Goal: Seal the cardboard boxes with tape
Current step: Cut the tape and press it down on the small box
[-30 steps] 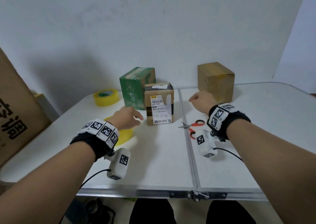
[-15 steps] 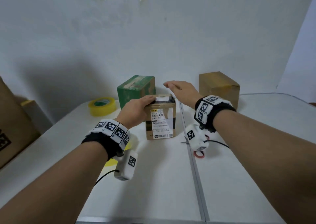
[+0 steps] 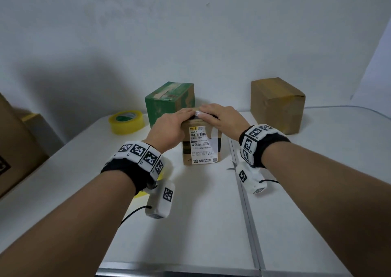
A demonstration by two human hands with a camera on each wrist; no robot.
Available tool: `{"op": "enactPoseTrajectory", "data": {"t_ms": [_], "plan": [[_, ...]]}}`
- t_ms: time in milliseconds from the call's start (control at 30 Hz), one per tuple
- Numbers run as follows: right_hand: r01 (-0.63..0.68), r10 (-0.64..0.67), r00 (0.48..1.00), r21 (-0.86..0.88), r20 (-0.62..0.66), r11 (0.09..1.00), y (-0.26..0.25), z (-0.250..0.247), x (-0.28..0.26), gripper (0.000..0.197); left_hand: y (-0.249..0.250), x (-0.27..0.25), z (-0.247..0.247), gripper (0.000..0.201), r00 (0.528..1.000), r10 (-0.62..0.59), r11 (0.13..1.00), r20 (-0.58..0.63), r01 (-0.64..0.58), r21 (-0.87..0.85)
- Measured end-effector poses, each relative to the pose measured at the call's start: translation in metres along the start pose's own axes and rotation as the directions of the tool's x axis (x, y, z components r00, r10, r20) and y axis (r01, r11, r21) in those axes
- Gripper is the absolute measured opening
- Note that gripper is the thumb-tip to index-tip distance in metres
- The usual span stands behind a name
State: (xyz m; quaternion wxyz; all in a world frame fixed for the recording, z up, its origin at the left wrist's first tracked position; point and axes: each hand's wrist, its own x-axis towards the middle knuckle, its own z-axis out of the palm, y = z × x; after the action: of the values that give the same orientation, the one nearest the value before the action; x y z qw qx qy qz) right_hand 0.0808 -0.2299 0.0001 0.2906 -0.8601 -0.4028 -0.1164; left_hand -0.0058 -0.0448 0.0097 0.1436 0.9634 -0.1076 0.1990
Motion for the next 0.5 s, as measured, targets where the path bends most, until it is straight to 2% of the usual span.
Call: {"op": "enactPoseTrajectory", "data": {"t_ms": [200,333,500], "plan": [[0.019,-0.017,1.0,0.052,-0.025,0.998,-0.003,0.005,-0.01,0.045,-0.003,0.001,0.0,0.064,0.998,-0.055,0.998,0.023,0.055,-0.025],[-0.025,0.025,1.0,0.074,0.0,0.997,0.004,0.008,-0.007,0.052,-0.007,0.002,0.003,0.065,0.997,-0.065,0.996,0.03,0.067,-0.052],[-0.015,0.013,0.999,0.036,0.043,0.999,0.008,0.01,-0.006,0.064,-0.008,0.003,0.004,0.068,0.995,-0.088,0.994,0.036,0.09,-0.068]]}}
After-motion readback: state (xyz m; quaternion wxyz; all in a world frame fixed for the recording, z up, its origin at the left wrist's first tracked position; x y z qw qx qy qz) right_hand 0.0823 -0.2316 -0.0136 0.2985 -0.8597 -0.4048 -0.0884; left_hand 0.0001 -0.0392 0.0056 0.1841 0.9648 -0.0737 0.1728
